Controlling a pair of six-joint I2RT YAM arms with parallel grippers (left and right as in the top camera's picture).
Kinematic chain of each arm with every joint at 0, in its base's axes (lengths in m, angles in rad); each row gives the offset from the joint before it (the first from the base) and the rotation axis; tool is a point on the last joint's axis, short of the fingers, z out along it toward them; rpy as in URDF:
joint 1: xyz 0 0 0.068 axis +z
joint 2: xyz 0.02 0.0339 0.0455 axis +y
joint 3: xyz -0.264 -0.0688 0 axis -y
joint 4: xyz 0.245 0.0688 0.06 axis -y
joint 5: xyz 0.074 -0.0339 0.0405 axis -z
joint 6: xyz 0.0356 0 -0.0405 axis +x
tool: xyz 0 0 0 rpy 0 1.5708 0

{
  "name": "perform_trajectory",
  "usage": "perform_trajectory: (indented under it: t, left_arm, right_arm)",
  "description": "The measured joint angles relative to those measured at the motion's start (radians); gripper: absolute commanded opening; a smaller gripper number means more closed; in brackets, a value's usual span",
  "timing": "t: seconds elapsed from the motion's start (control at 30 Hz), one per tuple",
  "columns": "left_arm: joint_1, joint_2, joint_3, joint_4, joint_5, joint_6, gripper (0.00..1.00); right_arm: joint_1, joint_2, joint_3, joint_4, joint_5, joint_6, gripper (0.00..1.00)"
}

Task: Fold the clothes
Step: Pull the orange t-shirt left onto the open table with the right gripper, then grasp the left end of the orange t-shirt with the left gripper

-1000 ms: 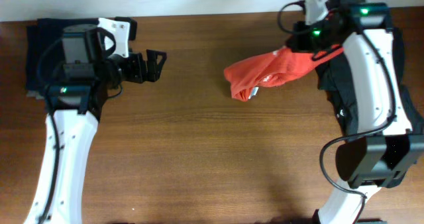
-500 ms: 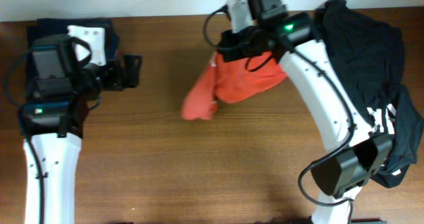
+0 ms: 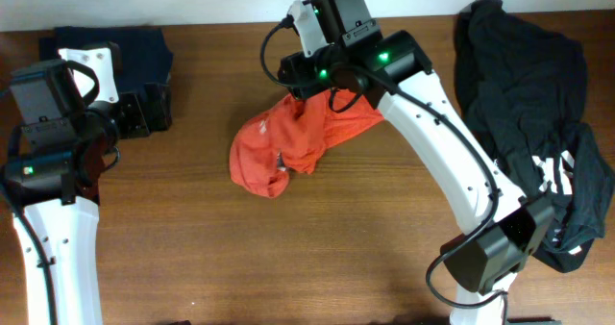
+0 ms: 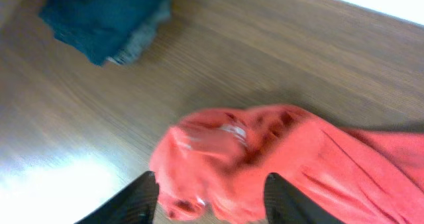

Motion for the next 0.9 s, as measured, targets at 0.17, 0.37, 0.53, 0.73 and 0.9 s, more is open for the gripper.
perform_trajectory:
  t: [0.17,0.37,0.53,0.73,0.9]
  left_arm:
    - [0.0,0.0,0.0,-0.002,-0.013,0.0,0.99]
    - [0.0,0.001,0.0,-0.005,-0.011,0.0,0.99]
    - [-0.002,0.039,0.0,-0.006,0.007,0.0,0.99]
    - [-0.031,0.144,0.0,-0.005,0.011,0.0,0.96]
    - [-0.092,0.22,0.0,0.021,0.011,0.002,0.89]
  right_arm:
    - [-0.17,-0.011,0.0,-0.05,0.021,-0.017,0.64]
    - [-0.406,0.023,0.008,-0.072,0.044,-0.012,0.63]
    - [-0.465,0.162,0.013,-0.065,0.051,-0.012,0.63]
    - [-0.492,0.331,0.013,-0.053,0.05,-0.013,0.55]
    - [-0.492,0.377,0.013,-0.083,0.036,-0.034,0.55]
